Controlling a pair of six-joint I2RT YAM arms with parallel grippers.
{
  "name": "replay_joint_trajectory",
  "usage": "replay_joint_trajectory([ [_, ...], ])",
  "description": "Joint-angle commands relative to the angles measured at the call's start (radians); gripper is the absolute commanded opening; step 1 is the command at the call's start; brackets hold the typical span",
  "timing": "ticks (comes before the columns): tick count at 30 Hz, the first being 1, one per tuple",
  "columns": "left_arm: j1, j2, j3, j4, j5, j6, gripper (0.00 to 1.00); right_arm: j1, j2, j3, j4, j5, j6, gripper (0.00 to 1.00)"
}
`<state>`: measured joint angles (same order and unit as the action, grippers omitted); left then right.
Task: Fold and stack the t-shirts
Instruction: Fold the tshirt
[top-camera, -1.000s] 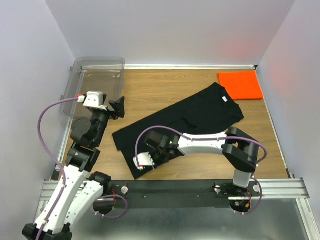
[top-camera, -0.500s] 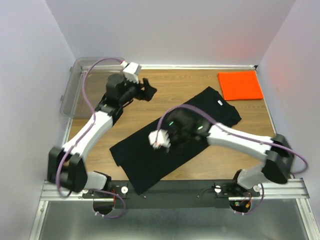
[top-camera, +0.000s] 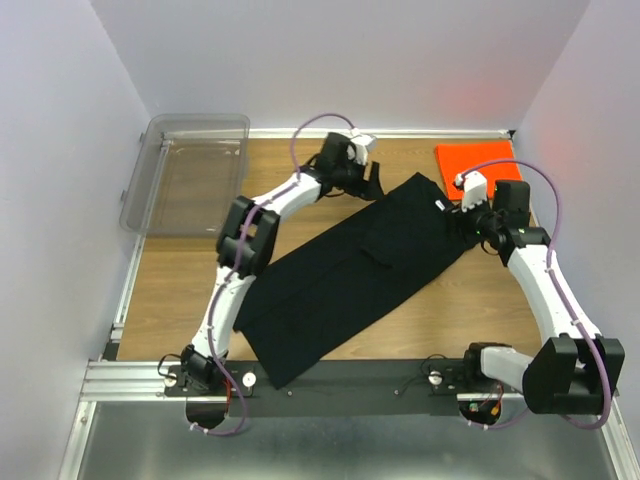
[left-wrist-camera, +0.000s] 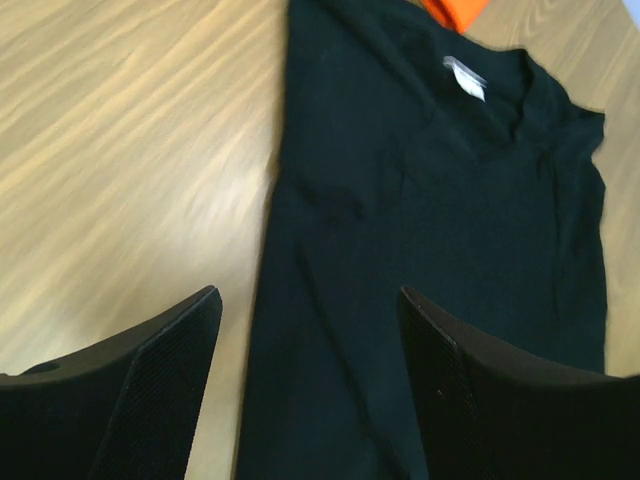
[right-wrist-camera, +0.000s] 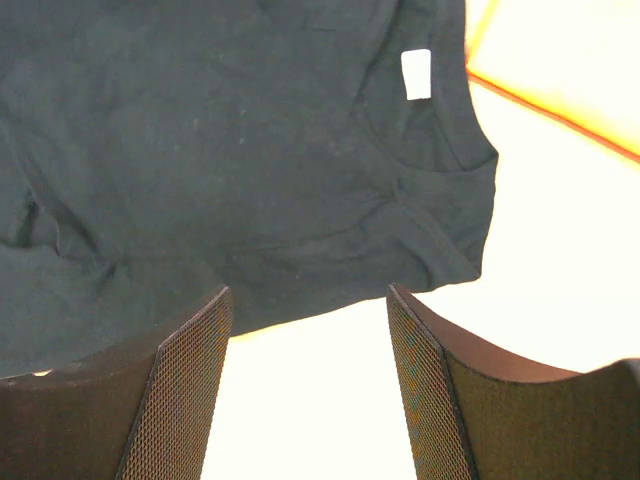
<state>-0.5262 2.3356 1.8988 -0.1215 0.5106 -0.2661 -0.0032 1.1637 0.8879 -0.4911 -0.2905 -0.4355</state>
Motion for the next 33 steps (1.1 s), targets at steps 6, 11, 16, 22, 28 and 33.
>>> replay_joint_trajectory([
  [6,-0.051,0.286,0.41,-0.187,0.063,0.016,0.79,-0.078,-0.021,-0.007,0.046,-0.085,0.123,0.71],
  [11,-0.054,0.307,0.419,-0.204,-0.052,0.031,0.77,-0.081,-0.021,-0.009,0.046,-0.093,0.127,0.71],
  [16,-0.052,0.324,0.425,-0.221,-0.043,0.045,0.74,-0.081,-0.019,-0.009,0.046,-0.098,0.132,0.71],
  [22,-0.07,0.376,0.46,-0.279,0.002,0.073,0.68,-0.081,-0.021,-0.009,0.046,-0.107,0.13,0.71],
  [28,-0.072,0.366,0.456,-0.297,0.016,0.07,0.54,-0.081,-0.024,-0.009,0.046,-0.107,0.132,0.71],
  [33,-0.067,0.355,0.454,-0.305,0.002,0.059,0.29,-0.081,-0.029,-0.009,0.046,-0.104,0.13,0.71],
])
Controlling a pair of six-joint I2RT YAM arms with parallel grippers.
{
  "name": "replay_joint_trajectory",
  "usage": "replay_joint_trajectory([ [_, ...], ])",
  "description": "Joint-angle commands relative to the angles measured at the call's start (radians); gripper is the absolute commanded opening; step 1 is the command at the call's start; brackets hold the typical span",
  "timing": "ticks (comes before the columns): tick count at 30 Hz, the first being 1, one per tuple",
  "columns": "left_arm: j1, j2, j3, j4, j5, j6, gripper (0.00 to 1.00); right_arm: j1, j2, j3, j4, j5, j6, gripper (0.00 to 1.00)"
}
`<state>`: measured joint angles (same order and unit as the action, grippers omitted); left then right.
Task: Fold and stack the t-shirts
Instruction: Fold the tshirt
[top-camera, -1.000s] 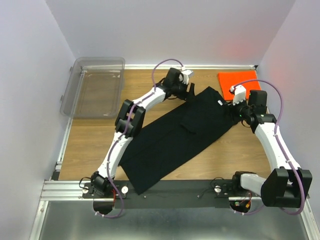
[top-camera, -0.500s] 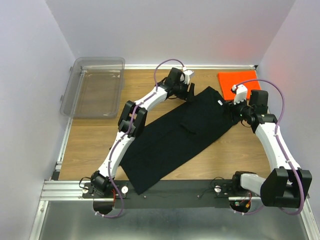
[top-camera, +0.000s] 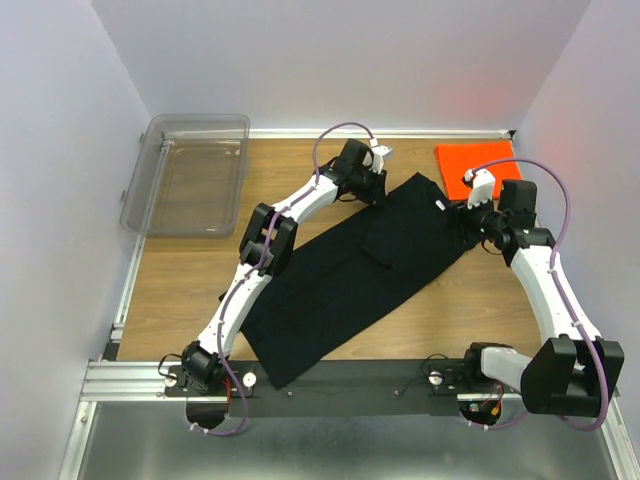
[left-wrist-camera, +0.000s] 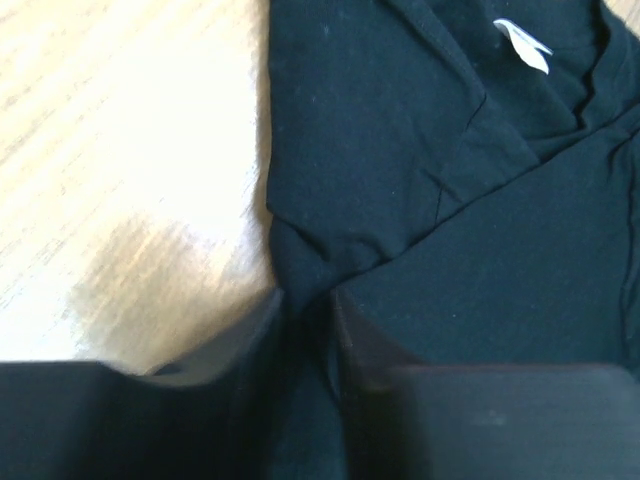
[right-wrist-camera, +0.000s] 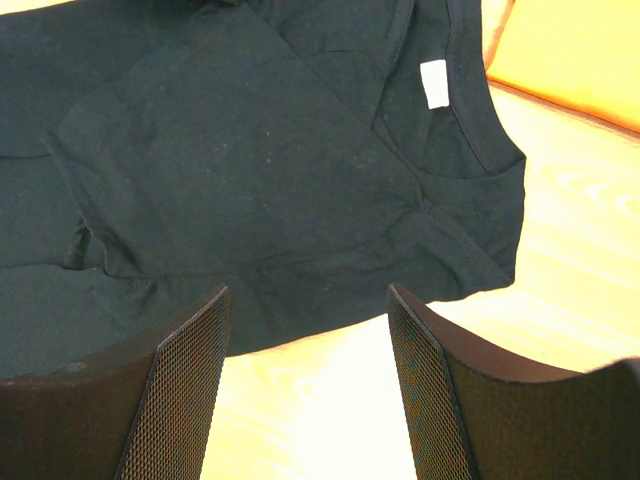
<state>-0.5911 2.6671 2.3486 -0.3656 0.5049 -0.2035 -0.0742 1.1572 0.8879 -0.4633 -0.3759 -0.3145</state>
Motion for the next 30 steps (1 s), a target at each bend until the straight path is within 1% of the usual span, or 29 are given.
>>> replay_joint_trajectory([
  [1,-0.001,0.019,0.006,-0.061,-0.009,-0.01,0.24,-0.01,-0.024,-0.009,0.018,-0.02,0.009,0.71],
  [2,0.008,0.016,0.003,-0.056,-0.015,-0.017,0.16,-0.01,-0.025,-0.01,0.018,-0.018,0.008,0.71],
  [5,0.025,0.001,-0.014,-0.05,-0.026,-0.042,0.0,-0.012,-0.028,-0.012,0.018,-0.014,0.006,0.71],
  [7,0.043,-0.022,-0.034,-0.041,-0.028,-0.053,0.0,-0.012,-0.028,-0.012,0.018,-0.012,0.003,0.71],
  [13,0.102,-0.127,-0.172,-0.036,-0.063,-0.051,0.0,-0.013,-0.024,-0.009,0.018,-0.008,0.005,0.71],
  [18,0.155,-0.159,-0.209,-0.108,-0.097,-0.056,0.0,-0.013,-0.025,-0.006,0.02,-0.006,0.005,0.71],
  [22,0.206,-0.199,-0.285,-0.093,-0.12,-0.068,0.0,-0.013,-0.025,-0.004,0.02,-0.011,0.005,0.71],
  [24,0.24,-0.205,-0.298,-0.078,-0.134,-0.085,0.0,-0.013,-0.024,-0.004,0.02,-0.012,0.002,0.71],
  [27,0.286,-0.196,-0.289,-0.038,-0.158,-0.155,0.0,-0.013,-0.014,-0.006,0.02,-0.026,-0.006,0.71],
  [29,0.301,-0.156,-0.244,-0.042,-0.169,-0.189,0.0,-0.013,0.009,-0.009,0.017,-0.043,-0.021,0.71],
  [30,0.304,-0.136,-0.179,-0.067,-0.169,-0.194,0.0,-0.013,0.022,-0.007,0.017,-0.046,-0.023,0.71],
])
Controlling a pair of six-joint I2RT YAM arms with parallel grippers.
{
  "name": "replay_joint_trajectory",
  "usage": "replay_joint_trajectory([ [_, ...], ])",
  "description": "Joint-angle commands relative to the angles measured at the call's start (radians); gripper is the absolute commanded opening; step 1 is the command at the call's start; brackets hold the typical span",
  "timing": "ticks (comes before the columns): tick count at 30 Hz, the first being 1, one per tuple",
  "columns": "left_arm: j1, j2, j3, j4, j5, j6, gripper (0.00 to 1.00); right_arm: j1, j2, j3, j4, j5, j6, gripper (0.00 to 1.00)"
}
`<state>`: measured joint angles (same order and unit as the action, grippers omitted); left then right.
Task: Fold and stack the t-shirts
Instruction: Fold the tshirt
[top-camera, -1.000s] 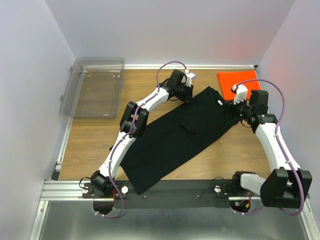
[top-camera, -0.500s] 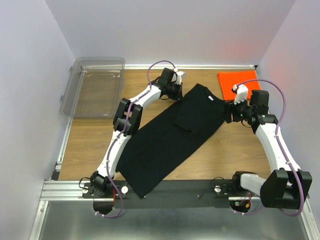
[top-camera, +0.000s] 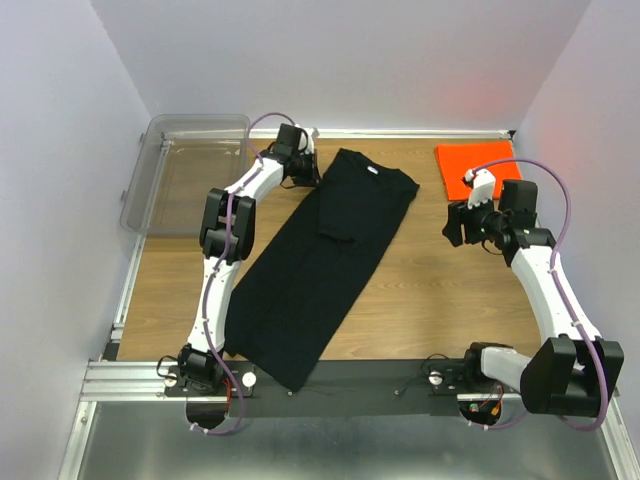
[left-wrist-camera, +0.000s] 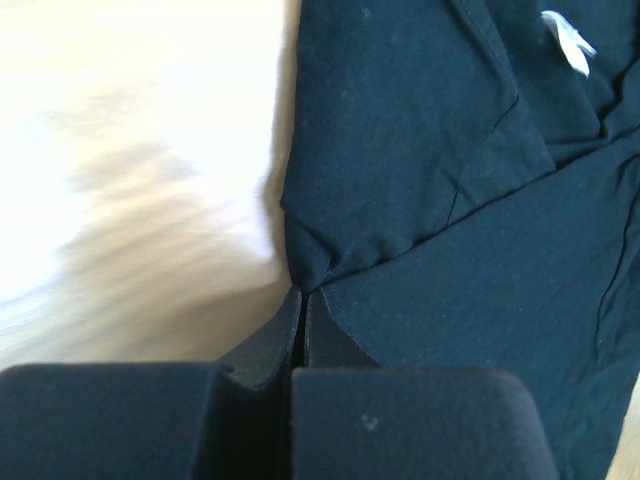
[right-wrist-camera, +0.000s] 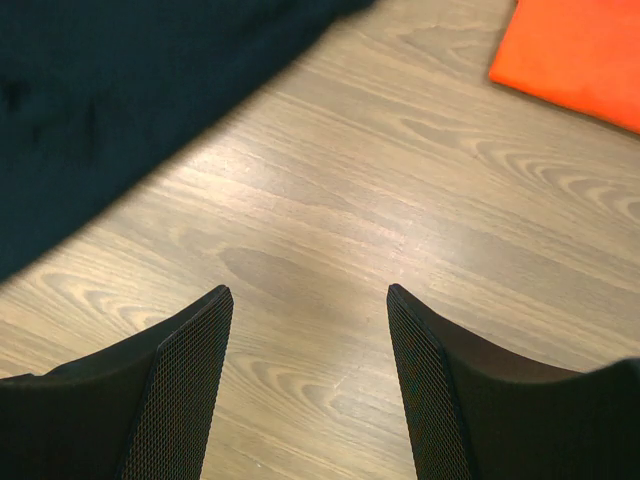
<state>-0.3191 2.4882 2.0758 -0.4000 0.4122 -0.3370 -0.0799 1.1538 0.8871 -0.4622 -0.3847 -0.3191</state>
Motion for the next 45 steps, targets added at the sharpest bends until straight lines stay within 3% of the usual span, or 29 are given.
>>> replay_joint_trajectory([
  [1,0.035,0.076,0.128,-0.046,-0.075,-0.063,0.0,-0.008,0.05,-0.002,0.016,-0.039,-0.026,0.71],
  [5,0.038,0.103,0.213,-0.065,-0.075,-0.068,0.0,-0.008,0.196,0.073,0.04,-0.051,0.037,0.71],
  [8,0.044,0.046,0.149,-0.013,-0.085,-0.077,0.21,-0.008,0.388,0.203,0.111,-0.063,0.185,0.7],
  [9,0.046,0.023,0.097,0.031,-0.085,-0.079,0.36,-0.008,0.455,0.246,0.144,-0.077,0.221,0.7],
  [11,0.049,-0.052,0.043,0.068,-0.093,-0.082,0.51,-0.008,0.628,0.391,0.177,-0.112,0.367,0.69],
  [14,0.049,-0.159,-0.051,0.124,-0.114,-0.074,0.61,0.006,0.829,0.572,0.253,-0.141,0.523,0.68],
  [22,0.049,-0.529,-0.235,0.254,-0.203,-0.017,0.65,0.061,1.157,0.935,0.295,-0.045,0.744,0.64],
  [30,0.054,-1.03,-0.621,0.348,-0.21,0.001,0.68,0.066,1.297,1.015,0.292,-0.028,0.83,0.57],
  [35,0.054,-1.286,-0.889,0.38,-0.194,0.001,0.68,0.066,1.304,0.992,0.293,-0.013,0.833,0.41],
  [42,0.058,-1.486,-1.04,0.313,-0.185,-0.01,0.68,0.065,1.344,1.049,0.293,-0.02,0.838,0.01],
  [45,0.058,-1.537,-1.057,0.287,-0.213,-0.005,0.68,0.065,1.344,1.05,0.295,-0.045,0.842,0.01],
])
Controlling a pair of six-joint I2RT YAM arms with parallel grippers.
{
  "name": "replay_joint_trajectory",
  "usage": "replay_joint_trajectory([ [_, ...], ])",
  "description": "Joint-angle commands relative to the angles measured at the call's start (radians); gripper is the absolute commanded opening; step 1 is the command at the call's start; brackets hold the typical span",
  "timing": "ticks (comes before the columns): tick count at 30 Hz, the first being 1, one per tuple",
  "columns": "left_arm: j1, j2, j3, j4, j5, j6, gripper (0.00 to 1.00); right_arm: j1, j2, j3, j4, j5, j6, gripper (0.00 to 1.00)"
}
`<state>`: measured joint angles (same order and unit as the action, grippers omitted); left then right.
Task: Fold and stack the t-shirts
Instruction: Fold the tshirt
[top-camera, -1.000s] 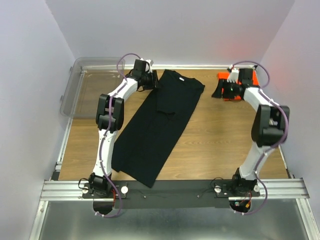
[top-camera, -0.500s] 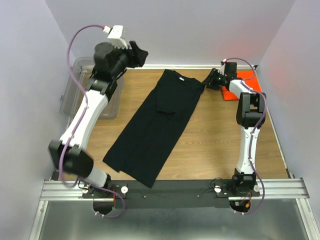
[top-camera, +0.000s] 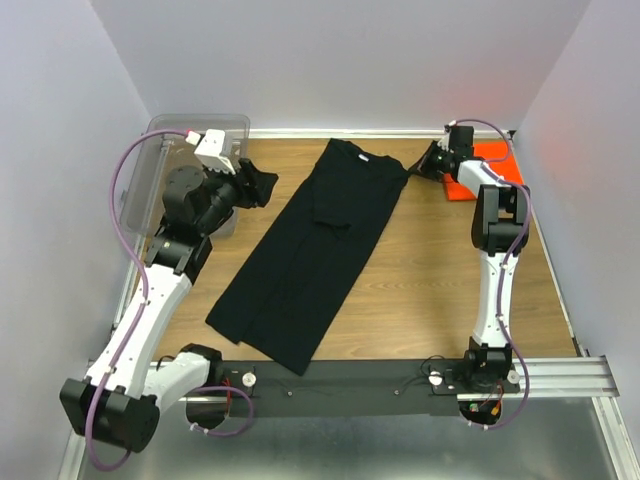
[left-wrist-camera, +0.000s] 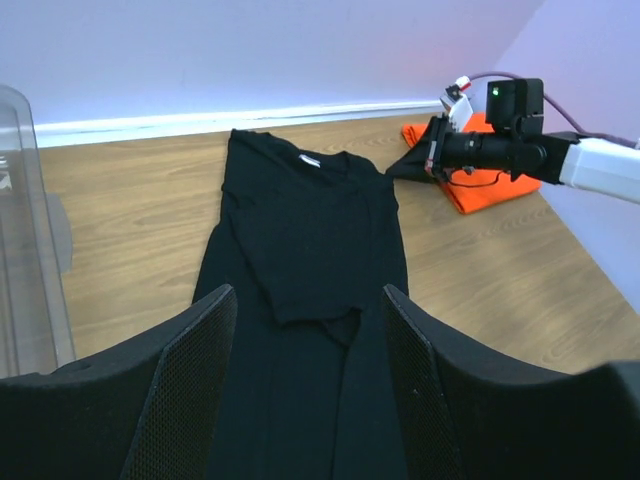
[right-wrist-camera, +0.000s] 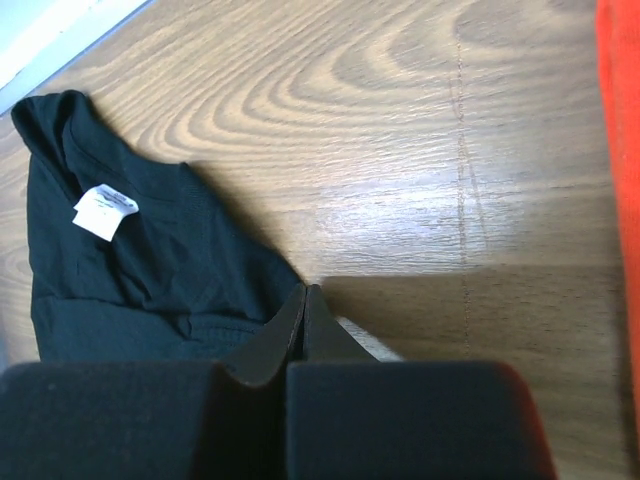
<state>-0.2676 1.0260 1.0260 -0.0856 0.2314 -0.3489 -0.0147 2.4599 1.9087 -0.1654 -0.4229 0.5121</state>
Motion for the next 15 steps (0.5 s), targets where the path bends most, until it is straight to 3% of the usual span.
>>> replay_joint_trajectory([
  [1,0.005,-0.084,-0.018,-0.04,-0.041,0.007,0.68,-0.001,0.033,0.032,-0.002,-0.004,0.009,0.0],
  [15,0.005,-0.115,-0.089,-0.063,-0.066,-0.001,0.68,-0.011,0.086,0.286,-0.02,0.251,-0.125,0.01],
])
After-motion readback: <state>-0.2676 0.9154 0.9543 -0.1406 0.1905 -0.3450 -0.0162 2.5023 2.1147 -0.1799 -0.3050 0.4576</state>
